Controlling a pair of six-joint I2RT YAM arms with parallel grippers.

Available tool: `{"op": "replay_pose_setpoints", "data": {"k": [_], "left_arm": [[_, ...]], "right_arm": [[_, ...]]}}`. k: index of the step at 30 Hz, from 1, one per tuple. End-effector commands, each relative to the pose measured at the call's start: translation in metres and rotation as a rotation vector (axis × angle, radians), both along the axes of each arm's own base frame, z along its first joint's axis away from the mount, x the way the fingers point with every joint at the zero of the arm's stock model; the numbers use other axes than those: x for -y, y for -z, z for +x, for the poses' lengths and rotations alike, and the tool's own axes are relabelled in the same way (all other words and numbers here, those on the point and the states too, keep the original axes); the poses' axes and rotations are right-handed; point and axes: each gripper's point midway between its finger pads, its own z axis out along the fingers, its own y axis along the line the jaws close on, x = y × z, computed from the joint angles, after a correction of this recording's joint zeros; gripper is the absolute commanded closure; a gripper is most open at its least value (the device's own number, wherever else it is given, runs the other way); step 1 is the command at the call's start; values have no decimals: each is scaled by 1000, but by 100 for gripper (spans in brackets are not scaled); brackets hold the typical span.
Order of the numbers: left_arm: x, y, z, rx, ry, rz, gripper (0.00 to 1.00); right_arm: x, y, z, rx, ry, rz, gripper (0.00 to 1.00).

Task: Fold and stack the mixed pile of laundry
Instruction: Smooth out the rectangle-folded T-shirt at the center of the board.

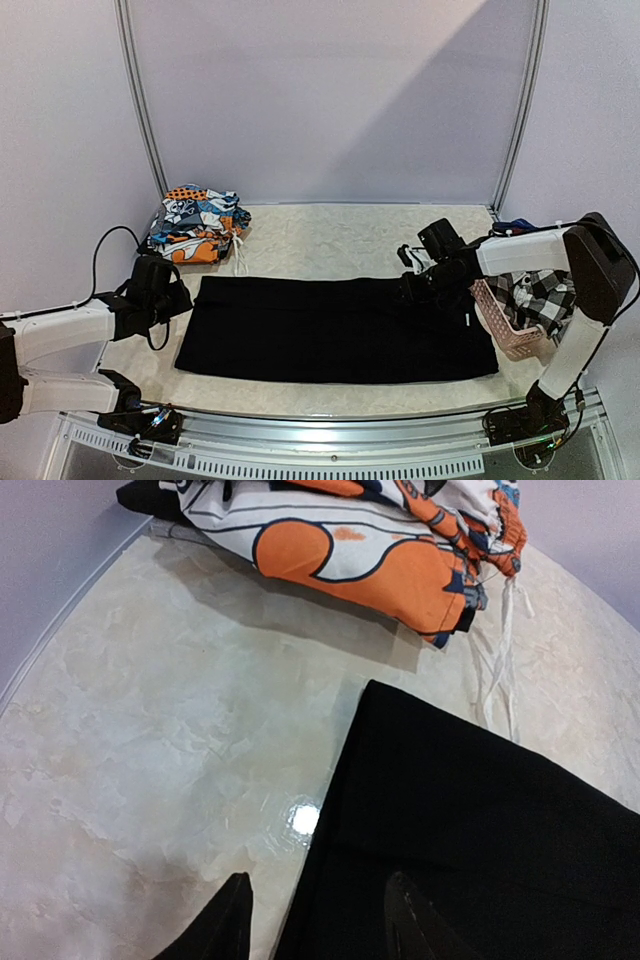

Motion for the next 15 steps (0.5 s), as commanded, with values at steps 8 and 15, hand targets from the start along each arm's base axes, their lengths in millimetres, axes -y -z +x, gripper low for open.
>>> {"op": "replay_pose_setpoints", "data": {"k": [8, 15], "left_arm": [[3, 7, -5, -17, 22, 11, 54], [5, 7, -6, -19, 35, 8, 53]], "right_arm": [[12, -23, -10, 89, 45, -66, 61], [71, -15, 12, 130, 247, -295, 53]]}}
